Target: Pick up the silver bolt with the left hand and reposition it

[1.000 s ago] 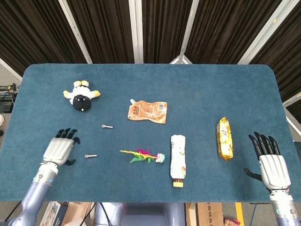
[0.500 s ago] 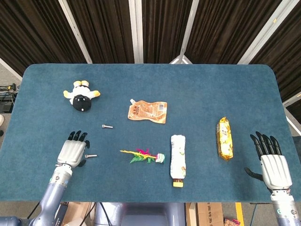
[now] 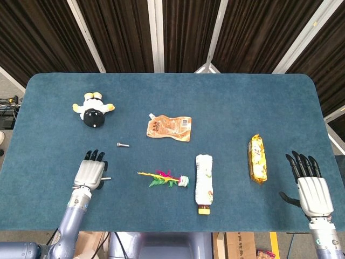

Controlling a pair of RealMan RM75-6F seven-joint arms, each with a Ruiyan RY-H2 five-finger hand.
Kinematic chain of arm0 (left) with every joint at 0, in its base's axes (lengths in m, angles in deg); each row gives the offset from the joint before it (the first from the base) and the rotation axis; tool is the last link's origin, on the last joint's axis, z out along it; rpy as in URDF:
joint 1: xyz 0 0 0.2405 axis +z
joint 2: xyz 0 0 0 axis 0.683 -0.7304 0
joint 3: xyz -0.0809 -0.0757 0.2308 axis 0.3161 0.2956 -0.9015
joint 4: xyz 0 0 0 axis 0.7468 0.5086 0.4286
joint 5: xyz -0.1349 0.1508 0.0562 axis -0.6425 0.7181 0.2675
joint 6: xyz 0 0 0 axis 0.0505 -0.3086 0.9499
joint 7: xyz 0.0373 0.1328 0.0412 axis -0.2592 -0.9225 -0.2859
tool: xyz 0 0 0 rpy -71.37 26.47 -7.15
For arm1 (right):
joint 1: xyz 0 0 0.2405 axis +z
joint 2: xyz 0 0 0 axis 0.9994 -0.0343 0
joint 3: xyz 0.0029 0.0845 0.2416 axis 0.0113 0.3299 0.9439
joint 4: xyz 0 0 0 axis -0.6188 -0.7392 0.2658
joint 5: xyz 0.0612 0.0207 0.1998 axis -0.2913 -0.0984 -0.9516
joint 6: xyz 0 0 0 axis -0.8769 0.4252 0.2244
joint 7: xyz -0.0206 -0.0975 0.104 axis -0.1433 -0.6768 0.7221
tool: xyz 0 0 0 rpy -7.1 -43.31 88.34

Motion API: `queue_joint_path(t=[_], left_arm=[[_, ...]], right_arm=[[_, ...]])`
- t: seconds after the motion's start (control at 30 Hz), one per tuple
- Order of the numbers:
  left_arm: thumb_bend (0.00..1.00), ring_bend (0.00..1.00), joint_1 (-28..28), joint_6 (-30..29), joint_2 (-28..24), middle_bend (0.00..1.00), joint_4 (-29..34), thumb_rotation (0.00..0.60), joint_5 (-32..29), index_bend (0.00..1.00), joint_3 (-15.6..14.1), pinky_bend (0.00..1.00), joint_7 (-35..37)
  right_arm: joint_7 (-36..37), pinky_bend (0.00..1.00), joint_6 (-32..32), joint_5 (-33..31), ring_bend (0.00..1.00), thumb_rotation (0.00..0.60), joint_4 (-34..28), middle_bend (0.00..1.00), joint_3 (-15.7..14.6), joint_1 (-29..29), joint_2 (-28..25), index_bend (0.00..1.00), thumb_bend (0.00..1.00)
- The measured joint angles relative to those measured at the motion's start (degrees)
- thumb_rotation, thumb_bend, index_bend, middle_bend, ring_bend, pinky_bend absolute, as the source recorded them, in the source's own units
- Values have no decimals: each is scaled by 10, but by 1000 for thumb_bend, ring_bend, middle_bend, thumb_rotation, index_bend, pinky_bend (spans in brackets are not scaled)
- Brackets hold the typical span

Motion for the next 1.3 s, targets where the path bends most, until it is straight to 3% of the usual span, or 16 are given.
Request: queue_joint_path(t=[0.77, 1.3], left_arm=[[427, 0, -8, -31, 70, 111, -71, 600, 35, 485, -30, 0, -14], [484, 0, -5, -32, 91, 122, -95, 600, 49, 522, -40, 0, -17]], right_arm=[[6, 0, -4, -8, 62, 600, 4, 68, 3, 1, 0, 83, 114], [6, 0, -8, -13, 62, 600, 7, 69, 4, 2, 1, 83, 115]])
